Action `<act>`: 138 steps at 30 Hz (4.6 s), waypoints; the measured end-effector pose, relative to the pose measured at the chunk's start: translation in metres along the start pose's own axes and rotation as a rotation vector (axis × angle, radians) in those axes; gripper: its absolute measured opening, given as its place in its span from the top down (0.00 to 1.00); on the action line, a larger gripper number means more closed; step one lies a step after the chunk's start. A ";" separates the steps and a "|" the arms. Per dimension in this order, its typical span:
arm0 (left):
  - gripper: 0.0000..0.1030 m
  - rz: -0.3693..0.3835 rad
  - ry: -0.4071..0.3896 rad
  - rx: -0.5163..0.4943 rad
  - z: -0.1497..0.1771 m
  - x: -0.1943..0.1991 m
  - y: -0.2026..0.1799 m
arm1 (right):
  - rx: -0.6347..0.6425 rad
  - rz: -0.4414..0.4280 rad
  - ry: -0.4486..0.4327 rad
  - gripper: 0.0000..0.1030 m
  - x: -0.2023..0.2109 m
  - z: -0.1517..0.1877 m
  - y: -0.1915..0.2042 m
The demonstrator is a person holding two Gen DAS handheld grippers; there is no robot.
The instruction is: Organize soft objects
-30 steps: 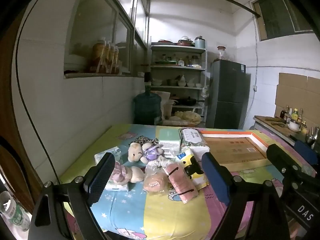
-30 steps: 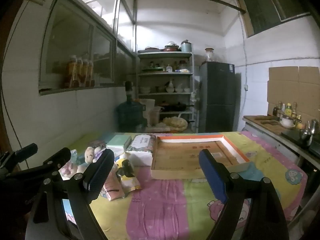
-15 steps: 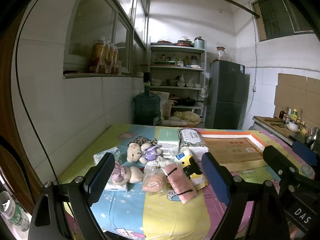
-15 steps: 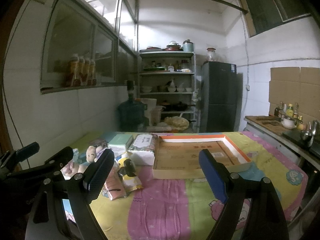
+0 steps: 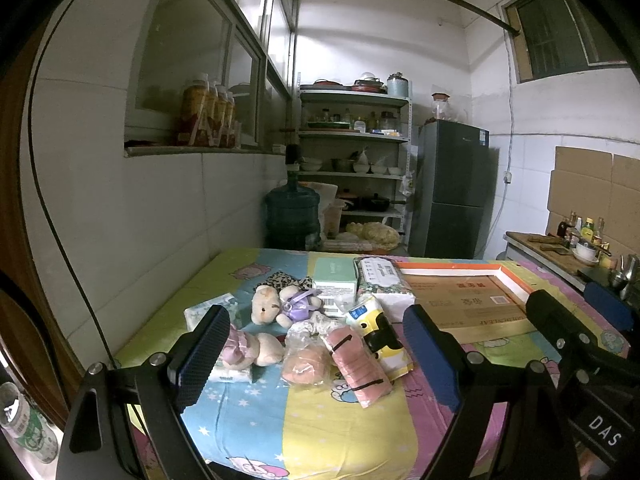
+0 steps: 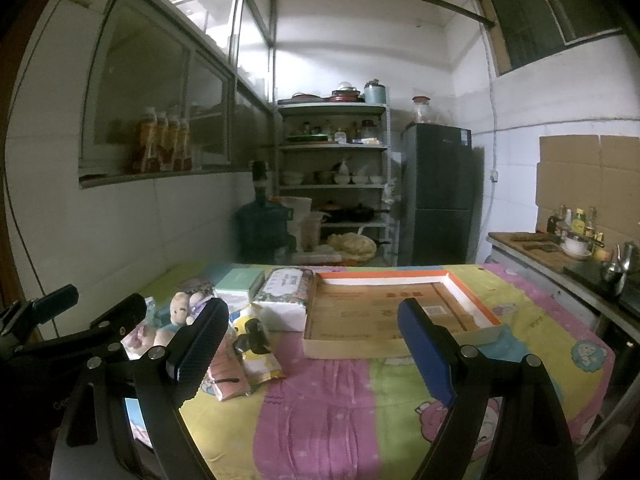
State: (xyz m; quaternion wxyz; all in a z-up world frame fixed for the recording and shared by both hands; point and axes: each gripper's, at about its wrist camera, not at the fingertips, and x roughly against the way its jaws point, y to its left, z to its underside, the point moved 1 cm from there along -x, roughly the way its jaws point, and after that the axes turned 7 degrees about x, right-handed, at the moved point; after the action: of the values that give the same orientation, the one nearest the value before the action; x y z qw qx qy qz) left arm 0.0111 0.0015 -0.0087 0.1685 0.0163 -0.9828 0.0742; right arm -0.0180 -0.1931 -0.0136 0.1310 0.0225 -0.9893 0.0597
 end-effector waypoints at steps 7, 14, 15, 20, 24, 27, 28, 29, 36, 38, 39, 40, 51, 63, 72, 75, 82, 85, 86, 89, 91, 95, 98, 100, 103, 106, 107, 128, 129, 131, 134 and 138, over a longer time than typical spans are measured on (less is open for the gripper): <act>0.14 0.001 0.001 -0.001 0.000 0.000 0.000 | -0.001 0.000 0.001 0.15 0.000 0.000 0.000; 0.14 0.000 0.001 0.000 0.000 0.000 0.000 | -0.002 -0.001 0.003 0.15 -0.001 0.000 -0.001; 0.14 0.000 0.001 0.000 0.000 0.000 0.000 | -0.003 -0.001 0.003 0.15 -0.001 0.000 0.000; 0.14 0.000 0.002 0.000 -0.001 0.001 0.000 | -0.003 0.000 0.003 0.15 -0.001 0.000 0.000; 0.14 0.000 0.002 0.000 -0.001 0.001 0.000 | -0.002 0.001 0.003 0.15 -0.001 0.000 0.000; 0.14 0.000 0.003 0.000 -0.001 0.001 0.000 | -0.003 0.000 0.003 0.15 -0.001 0.000 0.000; 0.14 0.000 0.003 0.000 -0.001 0.001 0.000 | -0.003 0.001 0.003 0.15 -0.001 0.000 0.000; 0.14 0.000 0.003 0.000 -0.001 0.001 0.000 | -0.003 0.001 0.003 0.15 -0.001 0.000 0.000; 0.14 0.000 0.004 0.001 -0.001 0.001 0.000 | -0.004 0.000 0.004 0.15 -0.002 0.000 0.000; 0.14 0.000 0.004 0.001 -0.001 0.000 0.000 | -0.004 0.001 0.004 0.15 -0.001 0.000 0.000; 0.14 -0.001 0.004 0.001 -0.001 0.000 0.000 | -0.004 0.000 0.004 0.15 -0.001 0.000 0.001; 0.14 0.000 0.004 0.001 -0.001 0.000 0.000 | -0.004 0.000 0.004 0.15 -0.002 0.000 0.000; 0.14 -0.005 0.004 0.002 0.003 -0.001 -0.001 | -0.004 -0.006 0.006 0.15 -0.001 0.002 0.002; 0.14 -0.040 0.011 0.080 0.019 -0.021 0.046 | -0.015 -0.118 0.088 0.15 -0.035 0.022 0.015; 0.14 -0.049 0.038 0.136 0.028 -0.048 0.087 | 0.017 -0.245 0.150 0.15 -0.078 0.032 0.037; 0.14 -0.064 0.050 0.153 0.029 -0.056 0.098 | 0.035 -0.303 0.182 0.15 -0.094 0.037 0.049; 0.14 -0.083 0.107 0.191 0.031 -0.083 0.119 | 0.046 -0.389 0.233 0.15 -0.124 0.044 0.069; 0.14 -0.075 0.135 0.203 0.034 -0.097 0.123 | 0.044 -0.401 0.249 0.15 -0.135 0.047 0.072; 0.14 -0.073 0.146 0.209 0.034 -0.101 0.124 | 0.042 -0.405 0.256 0.15 -0.138 0.047 0.073; 0.14 -0.057 0.172 0.225 0.035 -0.113 0.126 | 0.044 -0.419 0.268 0.15 -0.146 0.048 0.077; 0.14 -0.056 0.180 0.228 0.036 -0.119 0.127 | 0.048 -0.424 0.273 0.15 -0.148 0.049 0.078; 0.25 -0.043 0.192 0.238 0.036 -0.127 0.128 | 0.049 -0.436 0.292 0.18 -0.158 0.052 0.081; 0.41 -0.010 0.195 0.227 0.038 -0.130 0.128 | 0.054 -0.443 0.301 0.27 -0.163 0.053 0.083; 0.48 0.009 0.192 0.229 0.038 -0.130 0.126 | 0.068 -0.445 0.298 0.32 -0.163 0.053 0.083; 0.57 0.022 0.185 0.228 0.037 -0.129 0.123 | 0.083 -0.468 0.302 0.48 -0.163 0.053 0.086; 0.62 0.031 0.180 0.219 0.035 -0.130 0.119 | 0.106 -0.474 0.311 0.52 -0.163 0.053 0.091; 0.63 0.035 0.183 0.219 0.035 -0.131 0.118 | 0.112 -0.470 0.322 0.52 -0.165 0.054 0.091; 0.77 0.081 0.081 0.240 0.004 -0.116 0.104 | 0.000 -0.488 0.242 0.65 -0.151 0.028 0.063; 0.77 0.081 0.070 0.238 0.001 -0.115 0.103 | 0.001 -0.486 0.233 0.65 -0.150 0.025 0.062; 0.77 0.083 0.048 0.233 -0.008 -0.114 0.099 | 0.002 -0.485 0.221 0.65 -0.149 0.019 0.061; 0.77 0.089 0.024 0.235 -0.019 -0.112 0.093 | 0.000 -0.483 0.208 0.65 -0.150 0.012 0.058; 0.77 0.086 -0.008 0.233 -0.031 -0.109 0.087 | -0.004 -0.481 0.181 0.65 -0.148 0.003 0.052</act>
State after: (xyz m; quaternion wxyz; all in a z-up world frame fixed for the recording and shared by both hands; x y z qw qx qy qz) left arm 0.1193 0.0935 -0.0281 0.1581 -0.0059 -0.9679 0.1951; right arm 0.1206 -0.1374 -0.0605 0.2296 0.2512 -0.9399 0.0269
